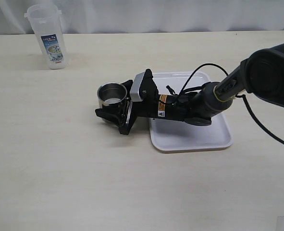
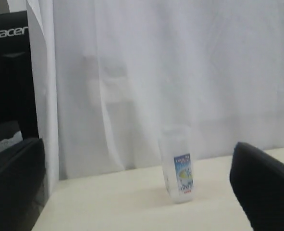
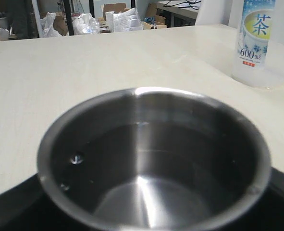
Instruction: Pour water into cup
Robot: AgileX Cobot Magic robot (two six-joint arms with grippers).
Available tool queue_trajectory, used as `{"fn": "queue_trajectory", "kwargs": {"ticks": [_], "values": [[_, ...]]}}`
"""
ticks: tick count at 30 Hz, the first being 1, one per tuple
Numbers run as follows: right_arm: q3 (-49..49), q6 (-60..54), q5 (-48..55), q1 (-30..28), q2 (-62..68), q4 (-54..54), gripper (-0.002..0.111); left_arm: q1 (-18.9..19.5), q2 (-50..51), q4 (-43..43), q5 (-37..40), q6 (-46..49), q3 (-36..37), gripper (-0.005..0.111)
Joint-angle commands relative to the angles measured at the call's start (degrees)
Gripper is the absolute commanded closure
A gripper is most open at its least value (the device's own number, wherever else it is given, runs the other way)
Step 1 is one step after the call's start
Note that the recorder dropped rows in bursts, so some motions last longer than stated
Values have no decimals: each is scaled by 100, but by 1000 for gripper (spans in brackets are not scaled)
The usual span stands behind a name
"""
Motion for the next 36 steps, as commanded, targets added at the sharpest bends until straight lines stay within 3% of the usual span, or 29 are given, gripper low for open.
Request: {"fn": "queue_trajectory", "kwargs": {"ticks": [1,8,16,36], "values": [[-3,3,97,-21,-25,-9,104,-58,-13,-88,-160,73,466,9],[-3,3,97,-21,-25,-9,104,-58,-13,-98,-72,62,791,9],[-3,3,97,-21,-25,-9,104,-58,-13,-98,1159,50,791,9],[-3,3,97,-21,-25,-9,104,-58,-13,-130,888,-16,791,10]]}}
